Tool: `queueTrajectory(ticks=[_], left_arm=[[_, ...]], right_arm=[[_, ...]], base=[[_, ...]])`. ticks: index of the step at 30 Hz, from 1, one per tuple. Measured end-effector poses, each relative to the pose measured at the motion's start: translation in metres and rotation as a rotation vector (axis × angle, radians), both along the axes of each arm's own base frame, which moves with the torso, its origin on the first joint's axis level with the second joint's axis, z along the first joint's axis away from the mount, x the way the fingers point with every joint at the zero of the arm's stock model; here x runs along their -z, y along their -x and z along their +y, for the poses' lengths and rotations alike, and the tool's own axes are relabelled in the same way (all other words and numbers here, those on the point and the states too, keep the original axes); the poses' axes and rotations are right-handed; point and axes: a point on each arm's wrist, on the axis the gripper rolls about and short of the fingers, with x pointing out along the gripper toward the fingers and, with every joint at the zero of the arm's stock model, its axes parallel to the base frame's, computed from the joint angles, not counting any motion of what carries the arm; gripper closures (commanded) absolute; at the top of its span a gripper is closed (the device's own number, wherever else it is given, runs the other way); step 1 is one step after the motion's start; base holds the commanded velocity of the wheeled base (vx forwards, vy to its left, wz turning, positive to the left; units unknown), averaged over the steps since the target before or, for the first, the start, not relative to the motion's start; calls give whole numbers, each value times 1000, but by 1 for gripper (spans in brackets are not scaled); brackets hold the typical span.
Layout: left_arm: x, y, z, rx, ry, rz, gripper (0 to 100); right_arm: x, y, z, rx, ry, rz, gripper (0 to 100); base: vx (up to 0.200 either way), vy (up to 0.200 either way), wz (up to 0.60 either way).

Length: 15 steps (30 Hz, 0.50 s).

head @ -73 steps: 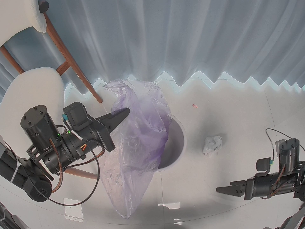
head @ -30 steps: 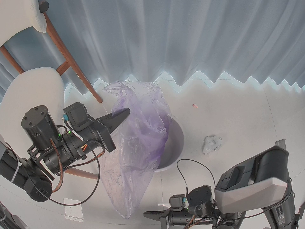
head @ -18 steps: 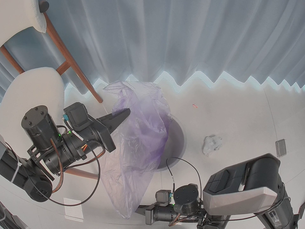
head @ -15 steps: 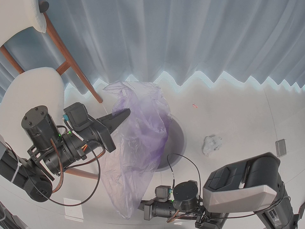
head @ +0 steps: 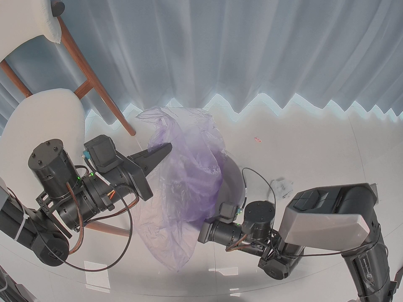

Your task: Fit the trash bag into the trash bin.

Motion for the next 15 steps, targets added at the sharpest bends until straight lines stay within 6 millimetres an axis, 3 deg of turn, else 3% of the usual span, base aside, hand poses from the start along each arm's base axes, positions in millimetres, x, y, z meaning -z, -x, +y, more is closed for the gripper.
queueTrajectory(ticks=[9, 15], left_arm=[[2, 1, -1, 3, -4, 7, 100], [4, 1, -1, 5, -8, 15, 100]], right_arm=[[-27, -41, -11, 83, -81, -125, 100], [-21, -57, -18, 166, -63, -107, 100]], base=[[0, 0, 0], [0, 0, 0]])
